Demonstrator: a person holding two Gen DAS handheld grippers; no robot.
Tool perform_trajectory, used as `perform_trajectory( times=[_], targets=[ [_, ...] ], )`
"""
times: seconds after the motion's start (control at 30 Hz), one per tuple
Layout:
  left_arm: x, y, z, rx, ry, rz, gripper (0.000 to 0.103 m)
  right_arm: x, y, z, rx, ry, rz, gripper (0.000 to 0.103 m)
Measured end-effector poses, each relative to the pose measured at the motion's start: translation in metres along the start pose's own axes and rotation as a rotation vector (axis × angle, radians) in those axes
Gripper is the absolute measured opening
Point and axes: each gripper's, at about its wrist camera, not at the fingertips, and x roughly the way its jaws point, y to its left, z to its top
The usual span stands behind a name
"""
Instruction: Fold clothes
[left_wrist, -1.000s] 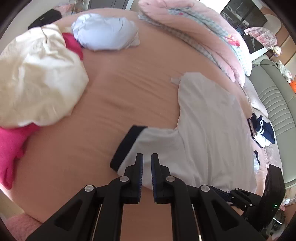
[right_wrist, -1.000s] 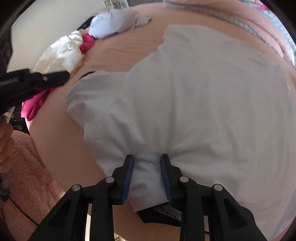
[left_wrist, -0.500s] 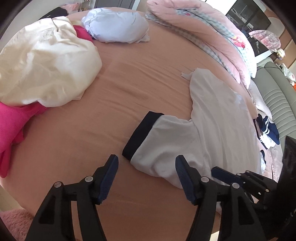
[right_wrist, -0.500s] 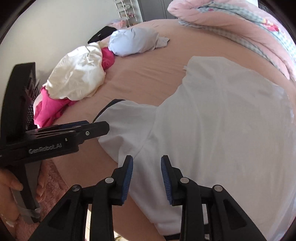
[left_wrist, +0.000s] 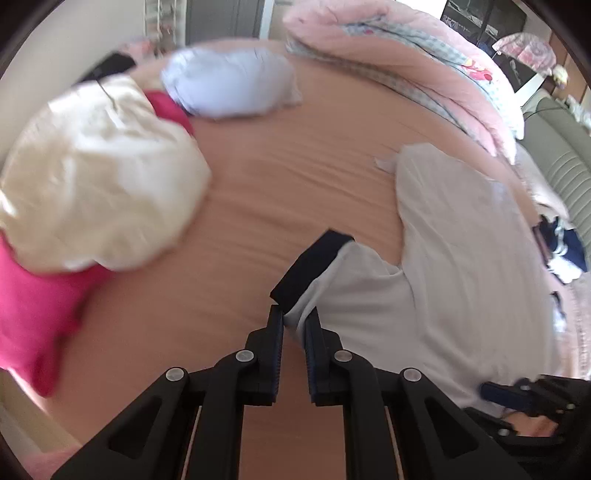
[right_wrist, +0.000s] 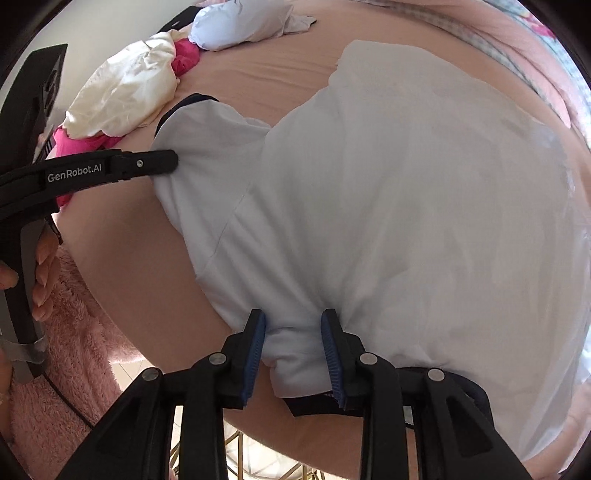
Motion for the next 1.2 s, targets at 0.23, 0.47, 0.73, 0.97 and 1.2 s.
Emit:
perform_trajectory(
  times=[0.23, 0.47, 0.73, 0.97, 1.2],
  targets=[
    [-0.010, 0.003, 0.002, -0.090, -0.017, -0.153, 0.009, 0.008, 0.013, 0.009, 0.010, -0.034, 0.005, 0.031],
    [0.009, -0.052, -0.014, 0.128, 0.136, -0.318, 0.010, 0.009, 0.008, 0.001, 0.034, -0.037, 0.007, 0.041],
    [0.005, -0.052, -0.021, 0.167, 0.132, -0.124, 0.011, -0.044, -0.075, -0.038, 0.243, -0.155, -0.058, 0.041],
    [-0.007, -0.103, -0.029, 0.288, 0.071, -0.299, 0.021, -0.067, -0.180, -0.096, 0.493, -0.182, -0.110, 0.041],
    [0.014, -0.162, -0.058, 0.432, 0.163, -0.329, 0.042, -0.061, -0.206, -0.147, 0.522, -0.175, -0.055, 0.040]
  ],
)
